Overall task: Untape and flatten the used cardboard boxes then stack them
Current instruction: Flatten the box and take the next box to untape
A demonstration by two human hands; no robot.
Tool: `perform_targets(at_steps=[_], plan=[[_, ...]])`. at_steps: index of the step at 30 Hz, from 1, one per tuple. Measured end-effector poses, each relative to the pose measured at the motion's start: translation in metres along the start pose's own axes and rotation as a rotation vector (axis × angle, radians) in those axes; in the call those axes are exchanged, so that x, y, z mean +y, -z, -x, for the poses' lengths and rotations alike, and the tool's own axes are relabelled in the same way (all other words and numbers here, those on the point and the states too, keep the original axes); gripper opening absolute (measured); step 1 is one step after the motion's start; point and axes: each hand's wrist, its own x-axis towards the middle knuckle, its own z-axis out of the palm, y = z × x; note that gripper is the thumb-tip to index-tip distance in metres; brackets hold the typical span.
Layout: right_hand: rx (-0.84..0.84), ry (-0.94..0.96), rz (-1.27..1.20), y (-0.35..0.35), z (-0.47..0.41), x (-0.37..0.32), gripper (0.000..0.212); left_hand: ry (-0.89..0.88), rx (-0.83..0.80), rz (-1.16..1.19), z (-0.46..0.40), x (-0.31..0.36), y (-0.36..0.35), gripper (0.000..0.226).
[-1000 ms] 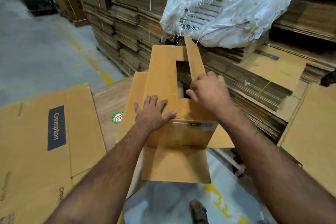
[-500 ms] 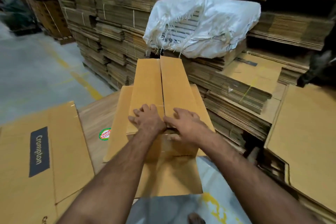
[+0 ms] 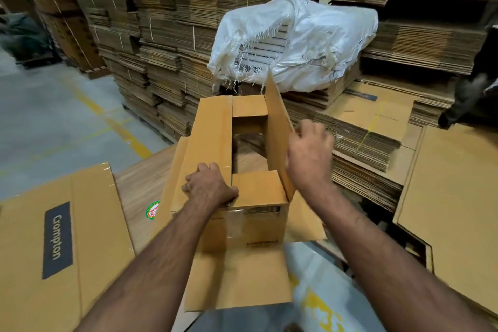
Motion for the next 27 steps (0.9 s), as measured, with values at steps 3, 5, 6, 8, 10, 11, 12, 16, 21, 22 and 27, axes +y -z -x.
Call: perform_targets(at_steps=[3, 5, 6, 8, 10, 11, 12, 16, 21, 22, 27], plan=[[-0.278, -0.154, 0.189, 0.000, -0.004, 0.030, 0.033, -0.015, 0.005, -0.040, 0.003, 0.001, -0.001, 0.081], [-0.419, -0.172, 0.262, -0.010, 0.002, 0.040, 0.039, -0.005, -0.007, -0.042, 0.004, 0.004, -0.001, 0.081], [-0.456, -0.154, 0.273, -0.017, 0.008, 0.041, 0.048, 0.000, -0.013, -0.040, 0.004, 0.005, 0.000, 0.081], [-0.477, -0.082, 0.230, -0.032, 0.018, 0.036, 0.069, 0.000, -0.021, -0.038, 0.003, 0.005, 0.000, 0.082], [-0.514, -0.039, 0.116, -0.045, 0.026, 0.030, 0.076, -0.004, -0.021, -0.036, 0.003, 0.003, 0.001, 0.083], [-0.557, -0.048, 0.049, -0.052, 0.030, 0.028, 0.075, -0.008, -0.021, -0.031, 0.003, 0.001, 0.002, 0.083], [-0.608, -0.067, -0.010, -0.059, 0.033, 0.027, 0.074, -0.012, -0.023, -0.023, 0.004, 0.000, 0.002, 0.083], [-0.702, -0.120, -0.085, -0.078, 0.043, 0.026, 0.069, -0.051, -0.009, 0.067, 0.008, -0.007, 0.011, 0.078], [-0.620, -0.069, -0.064, -0.084, 0.040, 0.023, 0.068, -0.173, -0.031, 0.296, 0.005, -0.034, 0.045, 0.060], [-0.620, -0.065, -0.066, -0.086, 0.040, 0.022, 0.068, -0.194, -0.042, 0.378, 0.003, -0.042, 0.051, 0.050], [-0.591, -0.081, -0.047, -0.089, 0.035, 0.014, 0.064, -0.190, 0.012, 0.650, -0.003, -0.083, 0.083, 0.020]])
